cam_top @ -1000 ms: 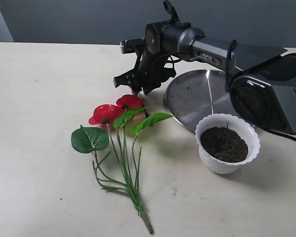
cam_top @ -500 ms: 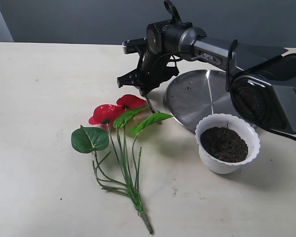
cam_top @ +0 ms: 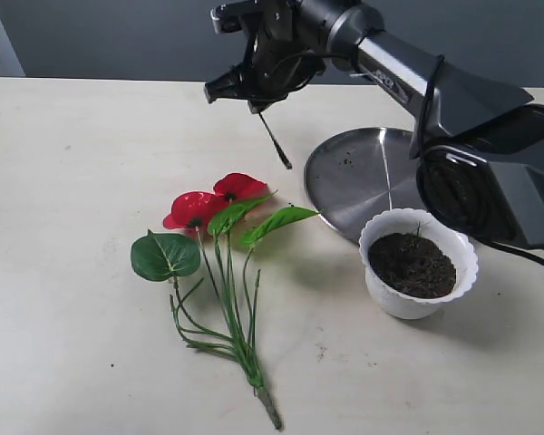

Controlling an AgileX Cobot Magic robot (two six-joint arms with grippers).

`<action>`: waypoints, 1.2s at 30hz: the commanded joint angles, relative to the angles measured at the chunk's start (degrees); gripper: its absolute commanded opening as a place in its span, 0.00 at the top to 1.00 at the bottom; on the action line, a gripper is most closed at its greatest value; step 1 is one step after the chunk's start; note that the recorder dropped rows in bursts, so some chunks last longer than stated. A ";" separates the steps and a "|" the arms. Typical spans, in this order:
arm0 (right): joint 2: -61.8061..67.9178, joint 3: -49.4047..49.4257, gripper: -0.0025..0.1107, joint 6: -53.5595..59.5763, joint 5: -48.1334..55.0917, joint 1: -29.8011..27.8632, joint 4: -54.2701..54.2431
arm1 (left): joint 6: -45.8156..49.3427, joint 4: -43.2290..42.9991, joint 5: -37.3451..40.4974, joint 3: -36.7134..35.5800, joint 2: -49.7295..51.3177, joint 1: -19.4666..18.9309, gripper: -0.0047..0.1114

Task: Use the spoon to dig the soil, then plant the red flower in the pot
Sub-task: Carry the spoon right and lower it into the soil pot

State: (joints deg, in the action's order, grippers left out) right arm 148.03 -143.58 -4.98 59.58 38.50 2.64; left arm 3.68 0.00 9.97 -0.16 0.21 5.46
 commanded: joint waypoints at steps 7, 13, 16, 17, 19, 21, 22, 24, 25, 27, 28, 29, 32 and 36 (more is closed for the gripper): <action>-12.16 0.17 0.98 14.28 10.38 -1.84 6.36 | 0.00 0.00 -0.60 0.16 -0.21 0.38 0.96; -18.96 8.46 0.98 14.57 10.38 -1.84 9.28 | 0.00 0.00 -0.60 0.16 -0.21 0.38 0.96; -23.87 17.93 0.98 14.57 10.38 -1.84 9.40 | 0.00 0.00 -0.60 0.16 -0.21 0.38 0.96; -25.96 21.31 0.98 14.57 10.38 -1.84 9.40 | 0.00 0.00 -0.60 0.16 -0.21 0.38 0.96; -30.58 30.40 0.98 15.16 10.38 -1.84 9.54 | 0.00 0.00 -0.60 0.16 -0.21 0.38 0.96; -35.07 39.63 0.98 15.66 10.38 -1.84 10.50 | 0.00 0.00 -0.60 0.16 -0.21 0.38 0.96; -37.56 44.05 0.98 15.66 10.38 -1.84 11.93 | 0.00 0.00 -0.60 0.16 -0.21 0.38 0.96; -42.07 51.35 0.98 15.66 10.38 -1.84 15.66 | 0.00 0.00 -0.60 0.16 -0.21 0.38 0.96; -44.58 54.94 0.98 15.66 10.38 -1.84 17.54 | 0.00 0.00 -0.60 0.16 -0.21 0.38 0.96; -49.21 60.33 0.98 15.66 10.38 -1.84 20.35 | 0.00 0.00 -0.60 0.16 -0.21 0.38 0.96; -51.35 62.60 0.98 15.66 10.38 -1.84 21.17 | 0.00 0.00 -0.60 0.16 -0.21 0.38 0.96; -52.97 64.10 0.98 15.66 10.38 -1.84 21.42 | 0.00 0.00 -0.60 0.16 -0.21 0.38 0.96; -58.30 68.62 0.98 20.16 10.38 -1.68 20.69 | 0.00 0.00 -0.60 0.16 -0.21 0.38 0.96; -62.70 75.68 0.98 27.71 10.38 0.52 21.55 | 0.00 0.00 -0.60 0.16 -0.21 0.38 0.96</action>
State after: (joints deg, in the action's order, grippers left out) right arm 88.22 -72.21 17.83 70.45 37.58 22.89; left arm 3.68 0.00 9.97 -0.16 0.21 5.46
